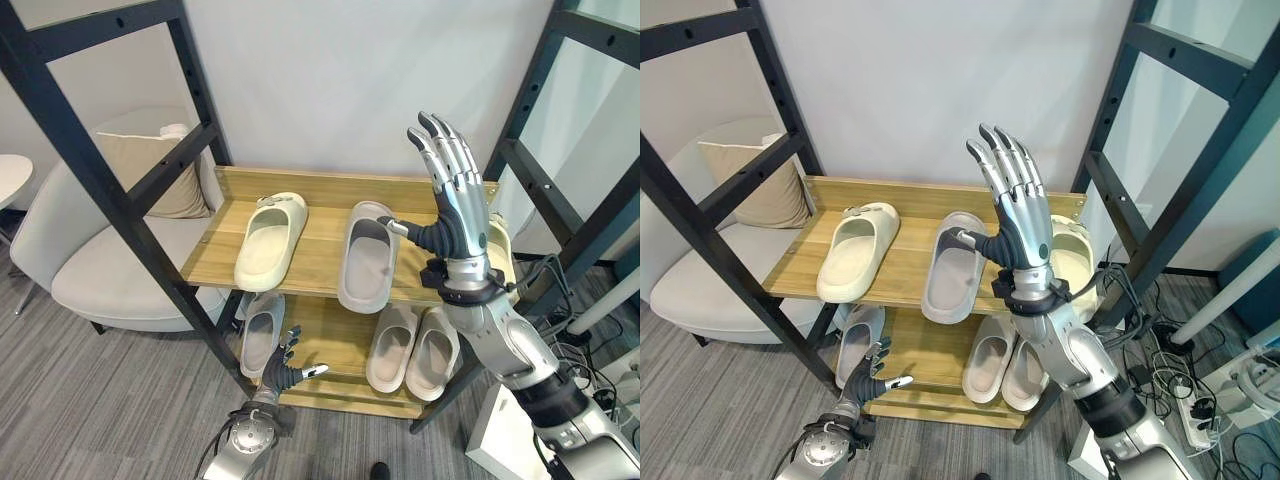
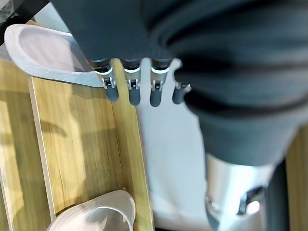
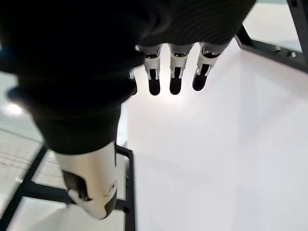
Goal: Arrange the slippers neatly on the shoe rack.
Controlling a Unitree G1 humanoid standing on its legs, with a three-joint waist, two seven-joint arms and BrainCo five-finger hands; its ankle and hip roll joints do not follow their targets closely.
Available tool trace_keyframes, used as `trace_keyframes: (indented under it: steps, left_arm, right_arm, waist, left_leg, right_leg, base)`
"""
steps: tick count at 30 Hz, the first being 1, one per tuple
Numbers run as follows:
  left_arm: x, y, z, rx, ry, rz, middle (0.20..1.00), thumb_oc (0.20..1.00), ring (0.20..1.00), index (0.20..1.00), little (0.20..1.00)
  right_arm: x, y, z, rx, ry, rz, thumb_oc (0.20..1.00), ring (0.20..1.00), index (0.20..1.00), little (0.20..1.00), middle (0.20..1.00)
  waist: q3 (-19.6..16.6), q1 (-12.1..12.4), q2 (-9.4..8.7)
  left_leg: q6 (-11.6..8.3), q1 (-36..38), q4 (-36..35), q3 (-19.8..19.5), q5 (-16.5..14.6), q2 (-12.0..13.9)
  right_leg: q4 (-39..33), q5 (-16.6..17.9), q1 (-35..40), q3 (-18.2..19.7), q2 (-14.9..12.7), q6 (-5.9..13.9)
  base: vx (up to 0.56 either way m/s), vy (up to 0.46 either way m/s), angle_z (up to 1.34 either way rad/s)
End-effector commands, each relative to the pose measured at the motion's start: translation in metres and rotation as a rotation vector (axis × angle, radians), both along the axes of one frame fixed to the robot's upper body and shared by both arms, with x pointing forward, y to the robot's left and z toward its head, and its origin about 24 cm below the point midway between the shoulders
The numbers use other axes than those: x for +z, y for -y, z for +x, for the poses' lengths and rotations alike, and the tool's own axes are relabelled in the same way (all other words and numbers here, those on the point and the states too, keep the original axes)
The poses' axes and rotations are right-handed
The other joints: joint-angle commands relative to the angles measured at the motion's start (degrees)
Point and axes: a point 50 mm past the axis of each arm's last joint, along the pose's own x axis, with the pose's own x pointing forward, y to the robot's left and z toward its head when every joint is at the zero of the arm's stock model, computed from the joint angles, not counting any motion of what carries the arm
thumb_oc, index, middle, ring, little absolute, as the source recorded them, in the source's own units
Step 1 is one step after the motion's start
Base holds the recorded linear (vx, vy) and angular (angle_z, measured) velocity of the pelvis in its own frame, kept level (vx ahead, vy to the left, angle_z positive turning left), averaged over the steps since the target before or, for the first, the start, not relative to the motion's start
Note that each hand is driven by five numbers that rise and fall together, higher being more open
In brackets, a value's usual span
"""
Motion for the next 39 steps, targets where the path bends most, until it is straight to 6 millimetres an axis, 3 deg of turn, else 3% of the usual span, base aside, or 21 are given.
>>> trace_keyframes:
  steps: [1,3,8,17,21,27,28,29,39]
  left_arm:
    - [0.021,-0.004,0.025,0.001,0.124,-0.037,1.000,1.000,1.000,1.000,1.000]
    - [0.020,-0.008,0.024,0.006,0.119,-0.038,1.000,1.000,1.000,1.000,1.000]
    - [0.021,-0.016,0.024,0.030,0.120,-0.032,1.000,1.000,1.000,1.000,1.000]
    - [0.018,-0.018,0.017,0.049,0.103,-0.041,1.000,1.000,1.000,1.000,1.000]
    - [0.014,-0.019,0.012,0.055,0.078,-0.050,1.000,1.000,1.000,1.000,1.000]
    - [0.011,-0.023,0.009,0.052,0.050,-0.052,1.000,1.000,1.000,1.000,1.000]
    - [0.011,-0.024,0.009,0.054,0.047,-0.053,1.000,1.000,1.000,1.000,1.000]
    - [0.011,-0.025,0.010,0.056,0.047,-0.054,1.000,1.000,1.000,1.000,1.000]
    - [0.013,-0.024,0.015,0.061,0.039,-0.071,1.000,1.000,1.000,1.000,1.000]
  right_arm:
    - [0.008,0.007,0.004,-0.015,-0.018,0.030,1.000,1.000,1.000,1.000,1.000]
    - [-0.007,0.013,0.015,-0.059,-0.110,0.008,1.000,1.000,1.000,1.000,1.000]
    - [-0.033,0.023,0.019,-0.104,-0.242,0.005,1.000,1.000,1.000,1.000,1.000]
    - [-0.061,0.033,0.009,-0.123,-0.357,0.018,1.000,1.000,1.000,1.000,1.000]
    - [-0.084,0.050,0.012,-0.198,-0.471,0.009,1.000,1.000,1.000,1.000,1.000]
    - [-0.085,0.061,0.037,-0.267,-0.546,0.023,1.000,1.000,1.000,1.000,1.000]
    - [-0.081,0.061,0.043,-0.273,-0.548,0.027,0.482,0.482,0.482,0.482,0.482]
    - [-0.076,0.061,0.047,-0.272,-0.544,0.035,0.200,0.200,0.200,0.200,0.200]
    - [-0.075,0.058,0.073,-0.269,-0.697,0.098,0.200,0.200,0.200,0.200,0.200]
  waist:
    - [1.70,1.60,-1.13]
    - [2.05,2.92,-1.65]
    - [2.62,4.06,-2.06]
    - [2.84,3.06,-1.59]
    - [2.89,2.82,-1.47]
    - [3.00,3.61,-1.53]
    - [2.99,3.86,-1.48]
    - [3.08,3.87,-1.52]
    - [2.44,3.45,-1.91]
  left_leg:
    - [2.05,0.57,0.10,-0.18,-7.33,-0.89]
    - [2.07,0.23,0.10,-1.07,-7.25,-1.05]
    - [2.06,-0.20,0.10,-2.39,-7.29,-1.39]
    - [1.74,0.81,0.10,-2.19,-7.71,-1.11]
    - [1.48,0.75,0.10,-2.17,-7.64,-0.93]
    - [1.33,0.56,0.10,-2.43,-7.53,-1.03]
    - [1.28,0.68,0.10,-2.46,-7.75,-0.99]
    - [1.29,0.41,0.10,-2.48,-7.43,-1.09]
    - [1.22,0.06,0.10,-2.46,-7.35,-1.17]
  right_leg:
    - [0.05,-13.10,6.74,0.15,-0.64,2.15]
    - [0.05,-13.32,6.85,-0.62,-0.72,2.10]
    - [0.05,-13.90,6.94,-2.03,-0.92,2.21]
    - [0.05,-14.43,7.55,-1.76,-0.73,1.83]
    - [0.05,-14.57,7.51,-1.92,-0.63,1.66]
    - [0.05,-14.39,7.43,-2.03,-0.57,1.61]
    - [0.05,-14.53,7.57,-2.09,-0.53,1.61]
    - [0.05,-14.28,7.34,-2.19,-0.60,1.61]
    - [0.05,-13.89,7.11,-2.29,-0.59,1.43]
  base:
    - [0.07,0.036,0.23]
    - [0.09,0.034,0.22]
    - [0.08,0.027,0.17]
    - [0.01,-0.005,0.00]
    - [0.00,0.000,0.00]
    - [0.00,0.000,0.00]
    - [-0.03,0.005,0.01]
    - [0.00,0.000,0.00]
    - [-0.02,0.003,0.01]
